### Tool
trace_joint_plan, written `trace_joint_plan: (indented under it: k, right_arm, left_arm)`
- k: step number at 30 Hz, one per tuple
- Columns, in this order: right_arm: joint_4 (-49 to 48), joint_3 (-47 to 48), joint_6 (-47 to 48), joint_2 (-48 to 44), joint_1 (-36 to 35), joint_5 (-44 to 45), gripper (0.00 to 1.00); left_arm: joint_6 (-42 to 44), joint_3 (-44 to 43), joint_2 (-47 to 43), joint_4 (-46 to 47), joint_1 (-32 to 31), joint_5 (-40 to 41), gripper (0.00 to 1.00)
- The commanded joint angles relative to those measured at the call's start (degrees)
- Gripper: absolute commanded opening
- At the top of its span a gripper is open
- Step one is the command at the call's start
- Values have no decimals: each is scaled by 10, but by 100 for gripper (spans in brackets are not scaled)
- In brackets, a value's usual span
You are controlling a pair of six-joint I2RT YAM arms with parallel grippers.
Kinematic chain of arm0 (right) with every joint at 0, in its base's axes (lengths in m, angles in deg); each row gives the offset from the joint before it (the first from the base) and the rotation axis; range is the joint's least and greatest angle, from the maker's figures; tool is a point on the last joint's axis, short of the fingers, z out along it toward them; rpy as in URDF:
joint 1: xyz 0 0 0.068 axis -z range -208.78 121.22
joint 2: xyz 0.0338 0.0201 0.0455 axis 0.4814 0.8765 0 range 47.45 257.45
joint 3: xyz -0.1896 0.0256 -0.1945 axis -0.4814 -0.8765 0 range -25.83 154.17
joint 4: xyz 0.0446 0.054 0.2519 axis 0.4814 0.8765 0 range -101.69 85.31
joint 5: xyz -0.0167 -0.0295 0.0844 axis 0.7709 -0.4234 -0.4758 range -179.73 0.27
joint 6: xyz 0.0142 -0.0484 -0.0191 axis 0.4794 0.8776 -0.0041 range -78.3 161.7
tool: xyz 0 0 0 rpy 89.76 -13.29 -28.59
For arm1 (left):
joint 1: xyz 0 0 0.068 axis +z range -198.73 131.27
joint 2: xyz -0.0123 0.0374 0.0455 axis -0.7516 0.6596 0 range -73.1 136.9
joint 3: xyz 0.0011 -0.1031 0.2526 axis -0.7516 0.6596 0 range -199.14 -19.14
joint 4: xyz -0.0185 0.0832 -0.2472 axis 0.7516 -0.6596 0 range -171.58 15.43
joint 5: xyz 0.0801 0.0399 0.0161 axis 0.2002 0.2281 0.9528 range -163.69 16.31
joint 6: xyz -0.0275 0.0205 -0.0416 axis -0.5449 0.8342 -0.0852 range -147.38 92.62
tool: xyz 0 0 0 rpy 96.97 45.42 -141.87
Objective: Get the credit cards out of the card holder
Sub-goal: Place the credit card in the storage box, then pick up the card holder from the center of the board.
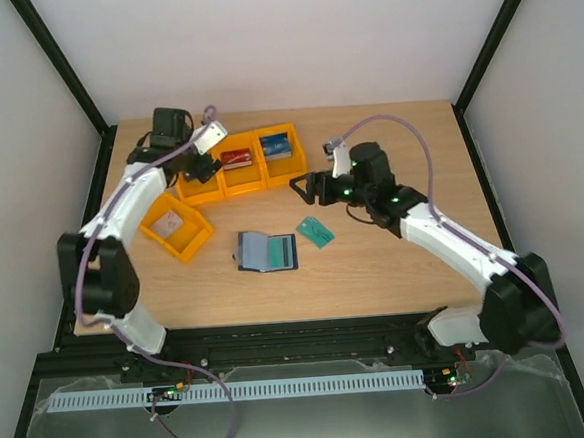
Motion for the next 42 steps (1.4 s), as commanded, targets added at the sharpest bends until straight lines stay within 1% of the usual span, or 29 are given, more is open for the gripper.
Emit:
trace_joint_plan:
  k: [1,2,3,6,9,12,13,18,23,24,25,26,27,29,30,31,33,34,37,39,42]
  right_arm:
    - [34,-38,-61,83,-36,13,72]
    - [46,-34,-61,98,-49,33,68]
    - [83,-20,-70,142,-74,66,62]
    - [94,-22,-90,187,-87,72,53]
    - [76,-29,-99,225,-104,61,48]
    - [63,-29,-106,254,-119,47,43]
    - [58,-31,-111,264,-122,46,42]
    - [15,-40,-123,299,-129,18,34]
    - [7,-31,-139,320,-131,19,31]
    - [5,-31,-140,321,-130,18,30]
    - [3,-32,-140,321,-131,17,30]
    - [2,-32,-141,320,-131,17,30]
    - [2,-33,-139,319,-130,17,30]
    - [2,-34,-136,312,-130,21,28]
    - [0,-36,-135,303,-129,29,26]
    - [-4,-41,-134,290,-127,38,25]
    - [-28,-58,-129,257,-116,37,25]
    - [-46,-68,-128,239,-107,27,26]
    - [-87,-84,-87,174,-84,-18,36]
    - [-81,-77,-56,137,-72,-27,43]
    - [-84,-74,-22,87,-42,-65,51]
  left_arm:
    - [-268,38,-63,-173,10,-309,99]
    - [-308,64,-67,-182,10,-347,99]
    - [-405,133,-75,-170,10,-375,100]
    - [-476,199,-81,-134,1,-363,99]
    - [-493,234,-70,-105,-30,-343,99]
    - [-521,260,-49,-78,-53,-371,99]
    - [-529,270,-43,-70,-55,-383,99]
    - [-561,304,-23,-20,-63,-390,99]
    - [-599,341,8,40,-81,-384,99]
    - [-602,343,16,43,-80,-383,98]
    - [-599,341,24,39,-81,-386,93]
    - [-595,337,29,34,-80,-390,82]
    - [-592,334,32,30,-80,-394,67]
    - [-591,328,27,25,-77,-396,22]
    - [-588,324,23,22,-75,-395,6]
    - [-582,318,18,16,-70,-397,2]
    - [-557,292,10,-12,-58,-403,2]
    - [-533,272,7,-32,-52,-406,2]
    - [-460,202,-17,-108,-44,-417,2]
    - [-418,155,-51,-143,-44,-436,2]
    - [-352,77,-87,-215,-44,-478,2]
